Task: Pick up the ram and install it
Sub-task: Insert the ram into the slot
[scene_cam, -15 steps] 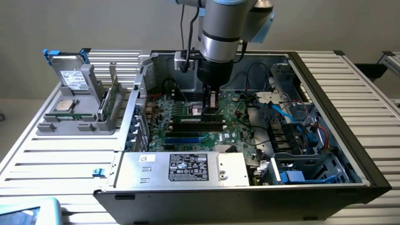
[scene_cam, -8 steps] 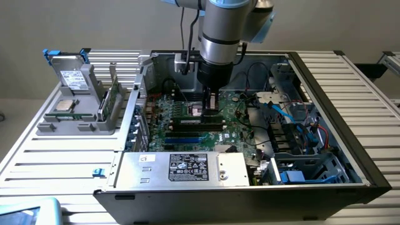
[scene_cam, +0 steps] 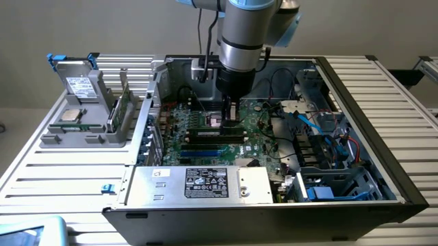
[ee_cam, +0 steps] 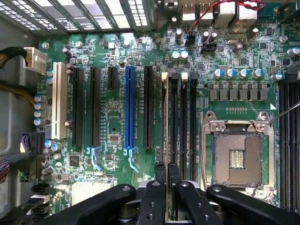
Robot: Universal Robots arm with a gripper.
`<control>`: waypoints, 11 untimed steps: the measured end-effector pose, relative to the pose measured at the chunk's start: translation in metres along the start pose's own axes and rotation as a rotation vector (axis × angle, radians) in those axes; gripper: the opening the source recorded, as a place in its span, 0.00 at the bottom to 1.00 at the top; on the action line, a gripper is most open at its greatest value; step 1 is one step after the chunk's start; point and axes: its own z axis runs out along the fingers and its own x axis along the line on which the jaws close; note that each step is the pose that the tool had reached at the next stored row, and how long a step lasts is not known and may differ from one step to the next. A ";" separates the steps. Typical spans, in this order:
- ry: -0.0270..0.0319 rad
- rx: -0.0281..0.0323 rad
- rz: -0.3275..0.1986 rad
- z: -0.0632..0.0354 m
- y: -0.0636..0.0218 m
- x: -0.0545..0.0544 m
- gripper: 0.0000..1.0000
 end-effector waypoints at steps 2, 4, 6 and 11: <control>0.0000 -0.0011 0.000 0.0003 0.0000 0.000 0.15; -0.0007 -0.0013 0.000 0.0004 -0.0010 0.000 0.15; -0.0031 -0.0025 -0.001 0.0002 -0.0031 0.000 0.15; -0.0146 -0.0078 -0.002 0.0002 -0.0049 0.002 0.15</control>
